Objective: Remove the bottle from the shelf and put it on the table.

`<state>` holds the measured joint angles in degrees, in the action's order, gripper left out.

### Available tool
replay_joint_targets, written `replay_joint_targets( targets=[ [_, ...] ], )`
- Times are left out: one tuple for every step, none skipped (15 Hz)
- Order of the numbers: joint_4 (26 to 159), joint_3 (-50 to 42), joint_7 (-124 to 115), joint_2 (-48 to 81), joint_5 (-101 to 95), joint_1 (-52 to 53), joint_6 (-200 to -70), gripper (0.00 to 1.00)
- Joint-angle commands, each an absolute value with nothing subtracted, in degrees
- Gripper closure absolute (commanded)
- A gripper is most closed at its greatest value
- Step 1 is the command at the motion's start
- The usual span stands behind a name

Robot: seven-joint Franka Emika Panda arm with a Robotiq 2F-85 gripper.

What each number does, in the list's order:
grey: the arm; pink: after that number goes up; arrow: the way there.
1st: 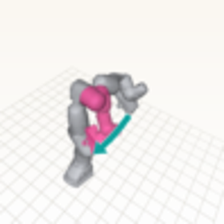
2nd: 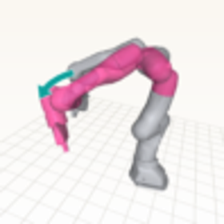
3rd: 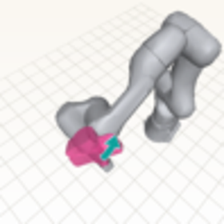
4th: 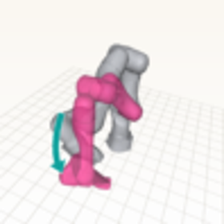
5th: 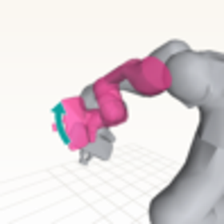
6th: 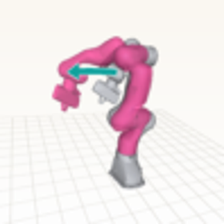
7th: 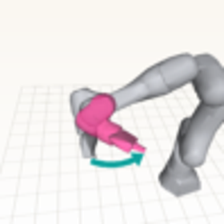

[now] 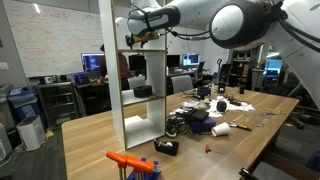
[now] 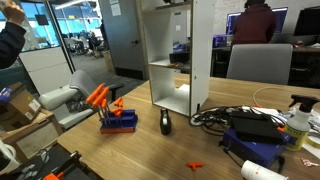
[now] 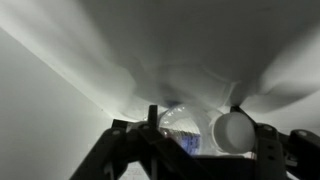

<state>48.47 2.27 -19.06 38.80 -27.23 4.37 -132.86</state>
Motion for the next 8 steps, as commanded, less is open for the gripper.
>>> replay_joint_targets(
  targets=[
    [41.39,2.58,-16.35,42.55,-26.53,4.03,-131.02,0.58],
    [40.92,2.59,-16.13,42.76,-26.54,4.01,-130.82,0.64],
    [40.51,2.52,-16.00,42.95,-26.64,4.01,-130.63,0.71],
    [40.16,2.49,-15.86,43.07,-26.68,4.00,-130.45,0.77],
    [39.99,2.49,-15.75,43.09,-26.66,3.96,-130.24,0.82],
    [39.99,2.46,-15.74,43.05,-26.73,3.97,-130.14,0.88],
    [40.24,2.35,-15.92,42.75,-26.86,4.04,-129.87,0.88],
    [40.66,2.41,-16.02,42.35,-26.78,4.02,-129.73,0.90]
  ],
)
